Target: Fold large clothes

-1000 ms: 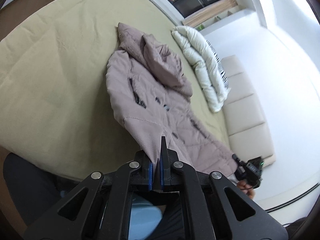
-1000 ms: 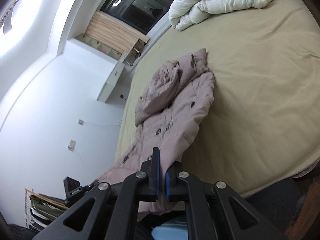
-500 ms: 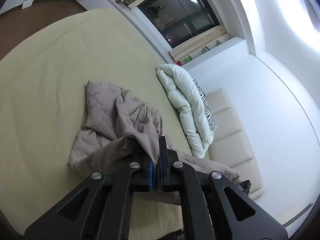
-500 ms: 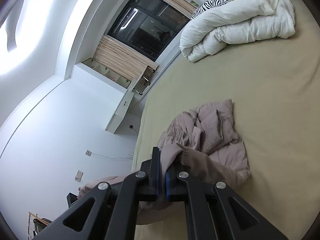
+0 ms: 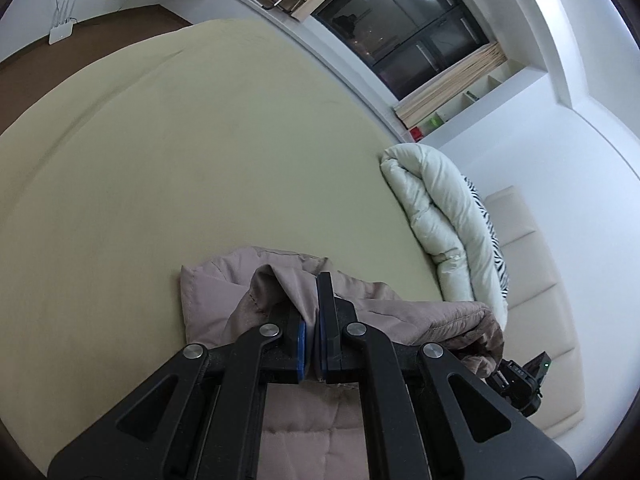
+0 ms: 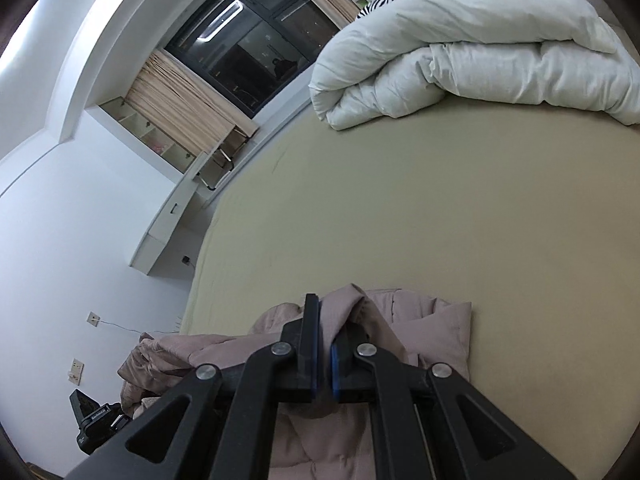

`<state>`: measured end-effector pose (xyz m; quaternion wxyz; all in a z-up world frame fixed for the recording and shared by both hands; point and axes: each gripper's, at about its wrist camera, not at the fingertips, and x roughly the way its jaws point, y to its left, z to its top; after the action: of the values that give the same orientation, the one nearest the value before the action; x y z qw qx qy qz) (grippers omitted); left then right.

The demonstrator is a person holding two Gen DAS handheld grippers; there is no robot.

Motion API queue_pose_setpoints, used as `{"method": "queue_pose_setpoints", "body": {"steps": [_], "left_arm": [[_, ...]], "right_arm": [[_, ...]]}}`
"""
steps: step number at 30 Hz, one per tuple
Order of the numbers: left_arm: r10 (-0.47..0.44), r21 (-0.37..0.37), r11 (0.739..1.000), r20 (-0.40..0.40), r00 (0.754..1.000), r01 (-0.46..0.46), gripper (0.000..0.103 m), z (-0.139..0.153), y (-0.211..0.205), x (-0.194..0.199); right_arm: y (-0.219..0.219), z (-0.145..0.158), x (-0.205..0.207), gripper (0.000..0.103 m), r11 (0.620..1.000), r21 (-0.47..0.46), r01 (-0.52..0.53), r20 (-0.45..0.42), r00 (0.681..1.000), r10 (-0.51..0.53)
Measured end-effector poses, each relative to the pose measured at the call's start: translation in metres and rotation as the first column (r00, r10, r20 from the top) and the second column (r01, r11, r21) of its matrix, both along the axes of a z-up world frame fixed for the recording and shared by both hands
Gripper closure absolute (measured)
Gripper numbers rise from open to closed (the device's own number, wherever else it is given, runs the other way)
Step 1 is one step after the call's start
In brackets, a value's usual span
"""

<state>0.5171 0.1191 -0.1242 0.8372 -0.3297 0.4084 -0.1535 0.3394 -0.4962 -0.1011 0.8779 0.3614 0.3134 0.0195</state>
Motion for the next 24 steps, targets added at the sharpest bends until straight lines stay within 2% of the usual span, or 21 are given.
{"method": "queue_pose_setpoints", "body": {"steps": [4,7,9,11,12,13,14,15,18,19,21,22,24], "left_arm": [[0.009,0.017,1.0,-0.099,0.995,-0.007,0.099,-0.052,-0.008,0.05],[0.017,-0.022,1.0,-0.16,0.987,-0.021,0.094,-0.081,-0.009,0.071],[0.035,-0.073,0.996,-0.146,0.989,-0.046,0.086,-0.084,-0.003,0.07],[0.062,-0.076,0.995,-0.116,0.991,-0.071,0.073,-0.076,0.006,0.063],[0.078,-0.065,0.994,-0.085,0.993,-0.084,0.07,-0.067,0.01,0.056],[0.086,-0.051,0.995,-0.067,0.994,-0.09,0.057,-0.056,0.012,0.045],[0.097,-0.026,0.995,-0.033,0.995,-0.098,0.053,-0.042,0.013,0.031],[0.095,0.004,0.995,-0.005,0.995,-0.095,0.053,-0.032,0.01,0.022],[0.037,0.12,0.992,0.064,0.997,-0.045,0.053,-0.003,-0.017,-0.006],[0.009,0.159,0.987,0.087,0.996,-0.023,0.053,0.003,-0.031,-0.012],[-0.041,0.217,0.976,0.102,0.994,0.018,0.053,0.01,-0.06,-0.023],[-0.065,0.244,0.969,0.106,0.992,0.038,0.053,0.01,-0.073,-0.027],[-0.114,0.288,0.954,0.107,0.988,0.079,0.053,0.009,-0.099,-0.033]], "right_arm": [[-0.002,-0.039,0.043,0.096,1.0,-0.016,0.006,-0.083,0.996,-0.007],[0.004,-0.063,0.064,0.085,0.997,-0.068,-0.032,-0.171,0.985,0.02],[0.008,-0.06,0.06,0.066,0.996,-0.079,-0.05,-0.146,0.989,0.038],[0.012,-0.048,0.046,0.031,0.994,-0.105,-0.039,-0.099,0.995,0.029],[0.016,-0.039,0.039,0.02,0.99,-0.138,-0.033,-0.085,0.996,0.022],[0.02,-0.032,0.034,0.009,0.985,-0.172,-0.031,-0.075,0.997,0.019],[0.028,-0.022,0.026,0.009,0.976,-0.216,-0.039,-0.054,0.998,0.028],[0.039,-0.014,0.021,0.009,0.965,-0.252,-0.074,-0.049,0.997,0.064],[0.093,0.004,0.012,0.013,0.922,-0.323,-0.214,-0.085,0.977,0.197],[0.117,0.008,0.011,0.017,0.899,-0.348,-0.267,-0.099,0.964,0.248],[0.163,0.008,0.015,0.018,0.845,-0.397,-0.357,-0.147,0.934,0.325],[0.182,0.005,0.019,0.018,0.821,-0.423,-0.383,-0.179,0.924,0.338],[0.215,-0.013,0.037,0.02,0.765,-0.503,-0.403,-0.276,0.913,0.3]]}}
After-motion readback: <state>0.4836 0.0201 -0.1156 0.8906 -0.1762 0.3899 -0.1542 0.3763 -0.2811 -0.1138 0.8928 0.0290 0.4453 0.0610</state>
